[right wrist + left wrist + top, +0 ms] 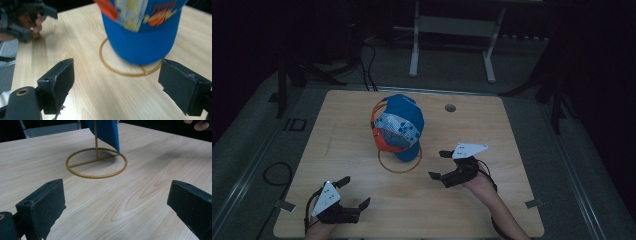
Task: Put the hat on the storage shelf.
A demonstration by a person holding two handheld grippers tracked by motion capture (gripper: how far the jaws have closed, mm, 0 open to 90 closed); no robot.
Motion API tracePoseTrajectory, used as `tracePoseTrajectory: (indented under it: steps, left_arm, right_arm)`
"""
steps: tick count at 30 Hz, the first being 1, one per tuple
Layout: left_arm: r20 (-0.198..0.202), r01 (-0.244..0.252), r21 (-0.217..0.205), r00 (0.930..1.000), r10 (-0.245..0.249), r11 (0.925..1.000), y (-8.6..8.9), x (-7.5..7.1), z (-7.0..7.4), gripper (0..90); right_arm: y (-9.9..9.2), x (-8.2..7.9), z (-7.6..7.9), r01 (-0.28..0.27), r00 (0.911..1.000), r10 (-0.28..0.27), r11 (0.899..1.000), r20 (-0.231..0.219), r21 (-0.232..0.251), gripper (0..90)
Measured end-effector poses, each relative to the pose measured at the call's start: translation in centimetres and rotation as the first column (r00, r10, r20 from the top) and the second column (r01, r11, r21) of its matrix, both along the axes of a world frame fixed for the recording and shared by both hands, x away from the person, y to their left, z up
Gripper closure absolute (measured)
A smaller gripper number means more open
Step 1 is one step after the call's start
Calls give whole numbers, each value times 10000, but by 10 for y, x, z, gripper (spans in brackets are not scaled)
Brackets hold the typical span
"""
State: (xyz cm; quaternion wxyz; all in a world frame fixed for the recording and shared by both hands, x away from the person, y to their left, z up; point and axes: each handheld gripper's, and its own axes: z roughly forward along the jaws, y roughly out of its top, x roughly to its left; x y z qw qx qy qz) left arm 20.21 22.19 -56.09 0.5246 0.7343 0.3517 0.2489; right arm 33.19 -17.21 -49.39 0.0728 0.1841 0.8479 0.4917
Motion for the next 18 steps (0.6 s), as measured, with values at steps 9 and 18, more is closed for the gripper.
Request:
tracePoseTrajectory:
  steps: [9, 18]
  left_arm:
    - [-29, 41, 2, 10000, -41, 10000, 0, 0, -1, 19]
    - [-30, 21, -63, 10000, -22, 10000, 1, 0, 0, 19]
  right_arm:
    - [-9, -4, -26, -50, 9993, 43, 9998, -382, -167, 133]
    - [-22, -4, -44, 246, 9973, -259, 9995, -685, -197, 134]
